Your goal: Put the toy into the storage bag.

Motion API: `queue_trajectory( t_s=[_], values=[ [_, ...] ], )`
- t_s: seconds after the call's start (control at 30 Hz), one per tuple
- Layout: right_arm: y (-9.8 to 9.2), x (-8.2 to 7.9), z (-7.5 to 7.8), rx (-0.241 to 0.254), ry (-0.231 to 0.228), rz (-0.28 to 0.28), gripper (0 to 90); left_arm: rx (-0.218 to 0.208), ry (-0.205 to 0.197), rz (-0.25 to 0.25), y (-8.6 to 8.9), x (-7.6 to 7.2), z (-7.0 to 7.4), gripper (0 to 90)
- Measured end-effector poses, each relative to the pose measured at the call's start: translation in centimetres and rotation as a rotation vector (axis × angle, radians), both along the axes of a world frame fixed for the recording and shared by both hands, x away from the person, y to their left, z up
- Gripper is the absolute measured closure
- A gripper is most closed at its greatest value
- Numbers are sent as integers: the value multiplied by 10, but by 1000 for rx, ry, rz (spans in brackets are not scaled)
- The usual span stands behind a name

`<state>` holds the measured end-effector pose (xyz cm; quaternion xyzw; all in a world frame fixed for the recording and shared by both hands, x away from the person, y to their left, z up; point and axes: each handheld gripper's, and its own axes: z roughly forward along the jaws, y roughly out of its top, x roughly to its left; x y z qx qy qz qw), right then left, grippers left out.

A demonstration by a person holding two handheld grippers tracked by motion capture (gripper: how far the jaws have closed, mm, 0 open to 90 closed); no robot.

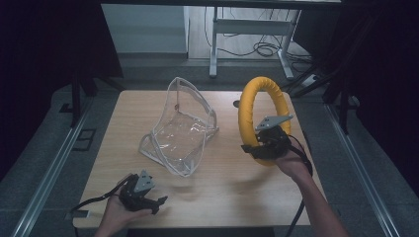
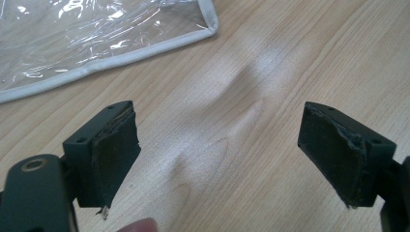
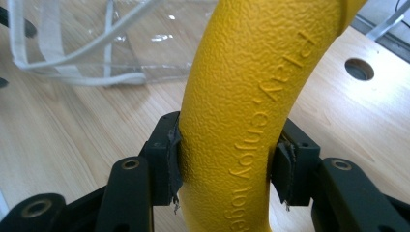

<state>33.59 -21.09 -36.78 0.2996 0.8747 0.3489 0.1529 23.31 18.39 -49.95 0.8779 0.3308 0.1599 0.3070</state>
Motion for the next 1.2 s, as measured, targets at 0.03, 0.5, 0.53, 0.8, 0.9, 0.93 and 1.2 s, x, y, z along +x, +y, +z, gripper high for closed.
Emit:
queue_trajectory(
  t_s=[0.03, 0.5, 0.53, 0.8, 0.9, 0.93, 1.2],
  values=[
    [0, 0, 0, 0, 0, 0, 511, 0, -1, 1, 0, 0, 0, 144],
    [9, -5, 22, 113, -73, 29, 510, -5, -2, 3, 0, 0, 0, 144],
    [9, -5, 22, 113, -73, 29, 510, -5, -1, 2, 0, 0, 0, 144],
    [15, -5, 27, 171, -92, 41, 509, -4, 0, 0, -1, 0, -1, 144],
    [19, -3, 31, 199, -97, 52, 508, -3, 0, -1, -1, 0, -1, 144],
    [19, -3, 31, 199, -97, 52, 508, -3, -1, -1, 0, 0, -1, 144],
    [25, -2, 34, 253, -102, 62, 507, -2, 0, -3, -1, 0, -1, 144]
  ],
)
